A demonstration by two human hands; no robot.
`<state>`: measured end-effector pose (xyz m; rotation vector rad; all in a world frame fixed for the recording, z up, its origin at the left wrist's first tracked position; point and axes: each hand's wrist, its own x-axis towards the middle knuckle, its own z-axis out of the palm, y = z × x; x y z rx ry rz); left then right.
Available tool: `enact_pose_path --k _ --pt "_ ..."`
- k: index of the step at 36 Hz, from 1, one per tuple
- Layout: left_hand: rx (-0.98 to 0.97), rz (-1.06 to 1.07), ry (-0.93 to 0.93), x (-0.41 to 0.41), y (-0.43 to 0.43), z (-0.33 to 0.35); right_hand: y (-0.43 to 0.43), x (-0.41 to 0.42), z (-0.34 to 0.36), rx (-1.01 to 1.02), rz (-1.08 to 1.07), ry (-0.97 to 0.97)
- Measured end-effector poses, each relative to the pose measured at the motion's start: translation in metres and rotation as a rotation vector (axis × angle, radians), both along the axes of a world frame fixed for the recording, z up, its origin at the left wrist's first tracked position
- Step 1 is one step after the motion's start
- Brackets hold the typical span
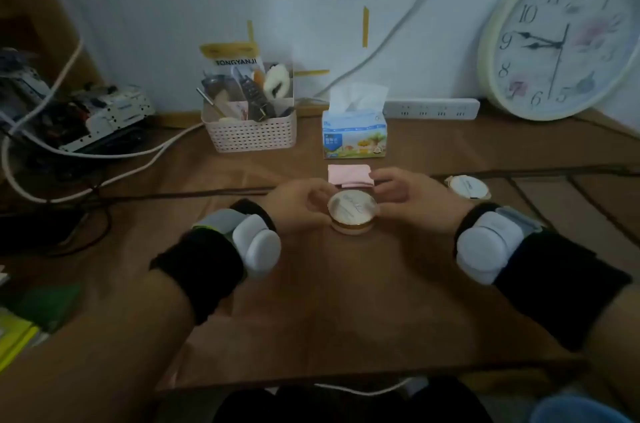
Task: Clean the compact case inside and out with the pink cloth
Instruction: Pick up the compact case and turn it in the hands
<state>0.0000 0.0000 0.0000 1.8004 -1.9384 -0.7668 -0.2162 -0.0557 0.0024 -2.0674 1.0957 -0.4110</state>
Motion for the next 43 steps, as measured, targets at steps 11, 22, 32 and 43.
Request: enact_pose_path --k 11,22,32,43 --pt "-0.024 -0.026 -0.089 -0.006 -0.002 -0.018 0.002 0.009 -0.029 -0.125 0.054 0.172" --pt "-0.030 0.021 -0.018 -0.004 -0.003 -0.024 0.001 0.014 -0.047 -0.297 -0.023 0.116" --pt "-0.099 0.041 0.049 -0.013 -0.005 -0.018 0.004 0.013 -0.044 -0.267 -0.023 0.049" --pt "-0.039 0.033 0.378 -0.018 -0.010 -0.013 0.006 0.007 -0.038 -0.134 -0.080 -0.237"
